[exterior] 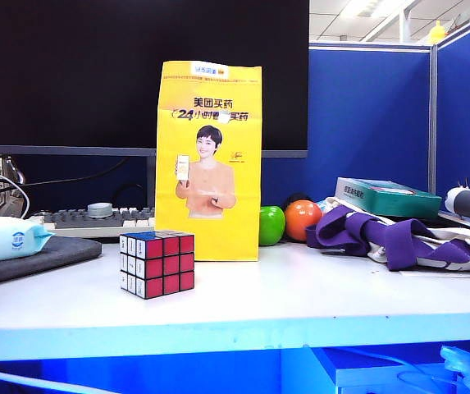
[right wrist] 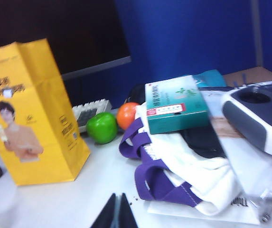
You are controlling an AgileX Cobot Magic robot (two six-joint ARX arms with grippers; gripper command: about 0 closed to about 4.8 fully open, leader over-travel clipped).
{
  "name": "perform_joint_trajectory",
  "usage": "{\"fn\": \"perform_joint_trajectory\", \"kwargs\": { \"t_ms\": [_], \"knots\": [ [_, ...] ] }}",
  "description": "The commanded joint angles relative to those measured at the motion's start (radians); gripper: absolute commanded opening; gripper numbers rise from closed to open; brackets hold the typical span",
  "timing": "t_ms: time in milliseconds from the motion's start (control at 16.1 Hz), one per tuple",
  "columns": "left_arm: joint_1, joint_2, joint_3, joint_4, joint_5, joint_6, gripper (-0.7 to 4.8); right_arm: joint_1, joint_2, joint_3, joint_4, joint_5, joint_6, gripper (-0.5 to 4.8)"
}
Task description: Pick up the Rubik's Cube and throw it into the yellow paper bag.
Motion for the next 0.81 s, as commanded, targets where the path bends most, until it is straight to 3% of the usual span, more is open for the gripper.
{"fn": "perform_joint_trajectory", "kwargs": {
  "t_ms": [62,248,434,557,805],
  "knots": [
    [0.006,-0.001,-0.008,0.019,-0.030,0.061,0.26,0.106,-0.001,-0.010,0.049,0.068,-0.087,-0.02],
    [0.080,-0.001,-0.008,0.055,0.008,0.066,0.26,0.185,-0.001,-0.009,0.080,0.093,-0.130,-0.02],
    [0.275,-0.001,-0.010,0.054,0.274,-0.008,0.24,0.192,-0.001,-0.009,0.099,0.082,-0.130,-0.01],
    [0.451,-0.001,-0.030,0.068,0.436,-0.062,0.20,0.192,-0.001,-0.009,0.099,0.069,-0.130,-0.01],
    [0.733,-0.001,-0.055,0.157,0.694,-0.181,0.16,0.193,-0.001,-0.009,0.097,0.058,-0.130,-0.01]
  ]
}}
